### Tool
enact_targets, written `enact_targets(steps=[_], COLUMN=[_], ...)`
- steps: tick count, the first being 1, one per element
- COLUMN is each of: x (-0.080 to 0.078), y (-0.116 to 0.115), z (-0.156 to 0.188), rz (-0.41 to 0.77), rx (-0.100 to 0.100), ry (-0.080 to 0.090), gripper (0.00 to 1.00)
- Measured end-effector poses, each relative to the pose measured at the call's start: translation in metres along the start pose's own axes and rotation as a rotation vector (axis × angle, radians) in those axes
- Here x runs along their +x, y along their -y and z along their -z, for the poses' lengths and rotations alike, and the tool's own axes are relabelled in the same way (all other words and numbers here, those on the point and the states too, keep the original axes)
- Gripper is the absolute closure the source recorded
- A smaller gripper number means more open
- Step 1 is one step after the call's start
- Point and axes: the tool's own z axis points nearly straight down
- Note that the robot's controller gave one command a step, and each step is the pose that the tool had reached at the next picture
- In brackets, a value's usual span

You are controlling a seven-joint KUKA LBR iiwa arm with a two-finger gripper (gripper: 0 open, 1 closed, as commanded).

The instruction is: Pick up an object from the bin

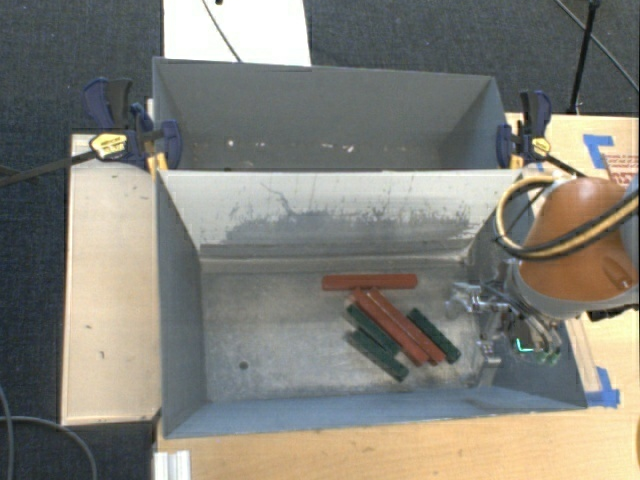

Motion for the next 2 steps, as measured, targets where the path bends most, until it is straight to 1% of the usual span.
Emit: enact_targets(steps=[1,2], x=[-0.053,-0.089], y=[-0.094,-0.137], z=[-0.058,-0.026], rz=[-0.137,-0.402], rx=[-0.002,-0.004], ry=[0.009,0.010], gripper=[0.00,0.00])
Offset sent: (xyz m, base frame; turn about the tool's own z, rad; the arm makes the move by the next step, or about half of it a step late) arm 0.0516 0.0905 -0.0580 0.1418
